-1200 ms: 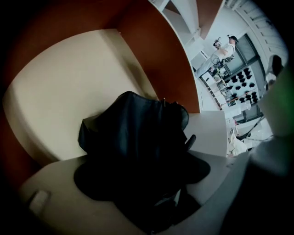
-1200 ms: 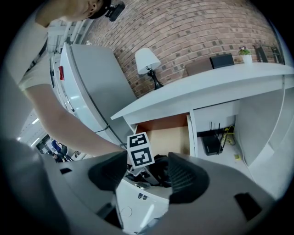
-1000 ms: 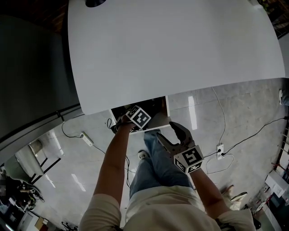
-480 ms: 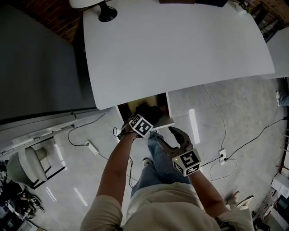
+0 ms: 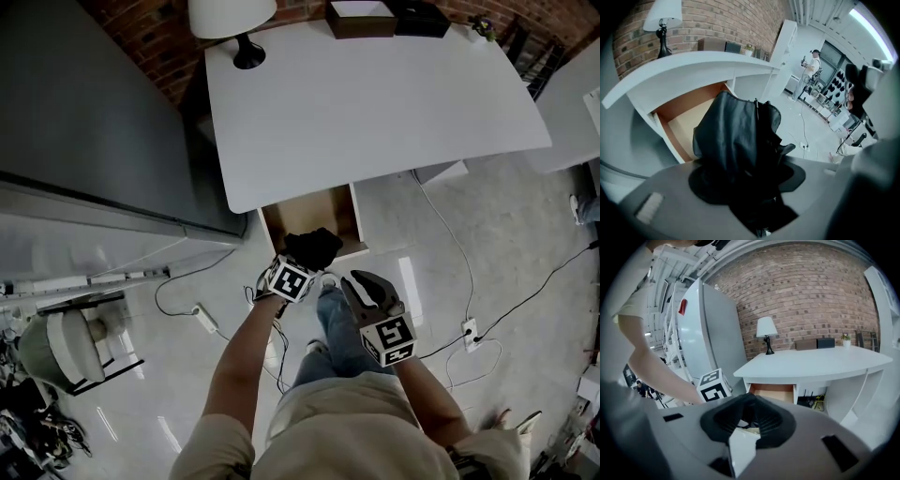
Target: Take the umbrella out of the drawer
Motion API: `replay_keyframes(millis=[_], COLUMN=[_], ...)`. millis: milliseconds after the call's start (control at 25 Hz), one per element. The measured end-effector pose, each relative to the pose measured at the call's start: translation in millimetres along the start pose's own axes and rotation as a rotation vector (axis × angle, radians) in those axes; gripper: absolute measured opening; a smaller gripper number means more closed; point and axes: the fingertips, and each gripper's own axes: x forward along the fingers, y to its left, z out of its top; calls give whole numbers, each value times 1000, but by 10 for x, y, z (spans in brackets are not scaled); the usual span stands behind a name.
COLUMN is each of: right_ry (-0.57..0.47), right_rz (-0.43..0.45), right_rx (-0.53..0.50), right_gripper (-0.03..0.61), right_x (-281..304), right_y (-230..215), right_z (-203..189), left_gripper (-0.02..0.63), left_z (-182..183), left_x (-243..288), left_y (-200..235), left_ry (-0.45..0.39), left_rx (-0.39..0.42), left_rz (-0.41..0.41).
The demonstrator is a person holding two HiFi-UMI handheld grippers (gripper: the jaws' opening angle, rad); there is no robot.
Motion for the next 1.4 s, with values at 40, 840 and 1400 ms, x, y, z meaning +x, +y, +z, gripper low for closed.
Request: replay_keyframes(millis=[40,840,1400], right_ry=[-9,-172,-270], right_rz=[-11,-35,-14], right_rx=[-4,-114,-157], right_gripper=[71,2,2], right_x=[-39,-1110,-1814], right_y=[37,1058,1685], right_z=[13,195,214], left_gripper=[238,238,238], left_z=[13,-802,-1302], left_x=[-80,-1710,-2803], left_y=[-9,-1220,-1810], left_ry=[-28,-329,-617], left_rx=[0,-70,-221], left_rz=[13,98,200])
